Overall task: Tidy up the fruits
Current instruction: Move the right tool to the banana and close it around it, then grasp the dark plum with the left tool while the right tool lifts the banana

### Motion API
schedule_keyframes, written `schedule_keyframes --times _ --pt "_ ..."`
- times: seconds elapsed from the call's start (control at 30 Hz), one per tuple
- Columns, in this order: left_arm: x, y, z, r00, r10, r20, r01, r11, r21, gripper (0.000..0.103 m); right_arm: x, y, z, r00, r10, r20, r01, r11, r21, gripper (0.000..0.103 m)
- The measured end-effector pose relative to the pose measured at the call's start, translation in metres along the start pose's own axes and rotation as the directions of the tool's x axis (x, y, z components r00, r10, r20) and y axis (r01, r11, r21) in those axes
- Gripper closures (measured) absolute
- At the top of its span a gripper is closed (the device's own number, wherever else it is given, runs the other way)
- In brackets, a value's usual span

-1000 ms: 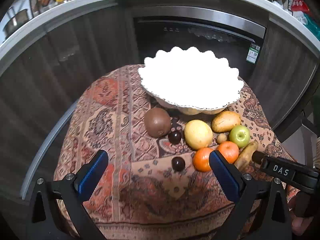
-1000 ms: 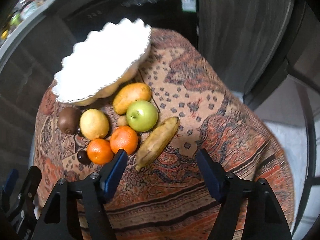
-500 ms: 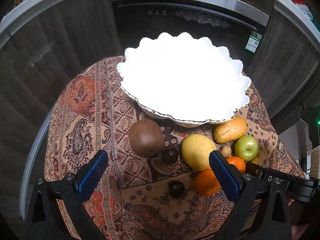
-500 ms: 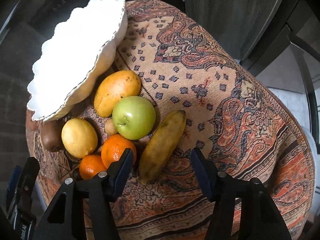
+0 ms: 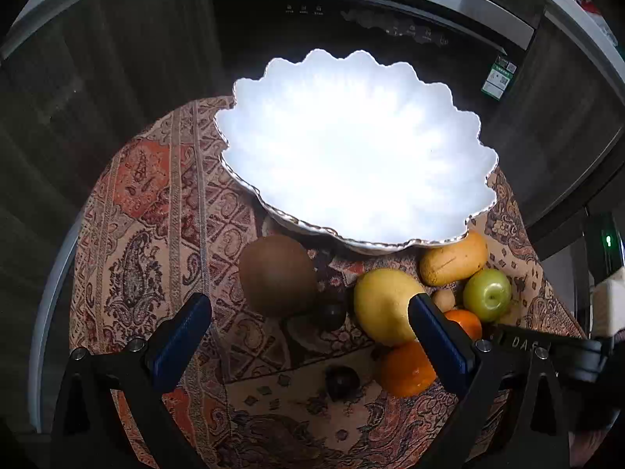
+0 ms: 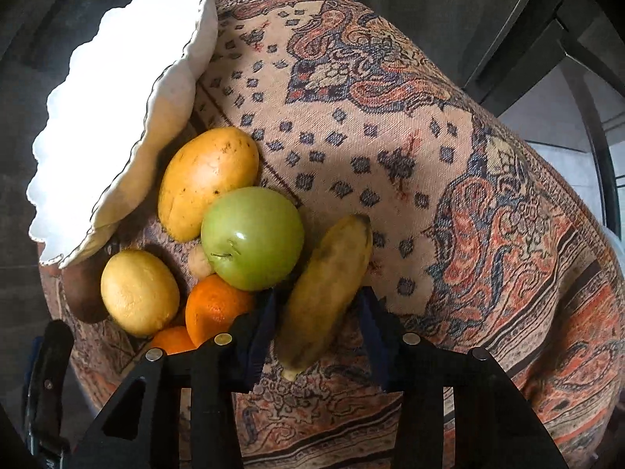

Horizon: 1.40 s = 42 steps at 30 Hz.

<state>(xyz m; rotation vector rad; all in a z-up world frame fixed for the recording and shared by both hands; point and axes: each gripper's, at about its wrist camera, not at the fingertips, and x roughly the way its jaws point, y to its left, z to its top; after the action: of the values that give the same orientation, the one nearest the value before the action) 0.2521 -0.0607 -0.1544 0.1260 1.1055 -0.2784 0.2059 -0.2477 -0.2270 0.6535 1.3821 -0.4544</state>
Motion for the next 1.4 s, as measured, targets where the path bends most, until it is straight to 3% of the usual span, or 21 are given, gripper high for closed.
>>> schedule_keyframes --times 0.43,0.83,1.13,1.4 --pt "-0.002 0.0 -0.011 1.0 0.005 -0.017 -0.006 1.0 -0.014 0.001 -0.005 -0.006 0.006 1.0 0.01 0.028 -0.008 0.998 -0.059 0.068" --pt "-0.022 -0.013 -0.044 1.0 -0.007 0.005 0.007 1.0 -0.004 0.001 -0.05 -0.02 -0.027 0.986 0.042 0.16 -0.01 0.981 -0.195 0.071" --pt "-0.005 -0.016 -0.071 1.0 0.012 -0.022 -0.012 1.0 0.01 0.003 -0.059 -0.029 -0.05 0.953 0.013 0.303 0.083 0.95 -0.301 0.072" --pt "0.01 -0.002 -0.066 0.999 0.03 -0.029 -0.03 1.0 -0.009 0.023 -0.063 -0.006 -0.056 0.94 0.019 0.341 0.118 0.919 -0.377 0.072"
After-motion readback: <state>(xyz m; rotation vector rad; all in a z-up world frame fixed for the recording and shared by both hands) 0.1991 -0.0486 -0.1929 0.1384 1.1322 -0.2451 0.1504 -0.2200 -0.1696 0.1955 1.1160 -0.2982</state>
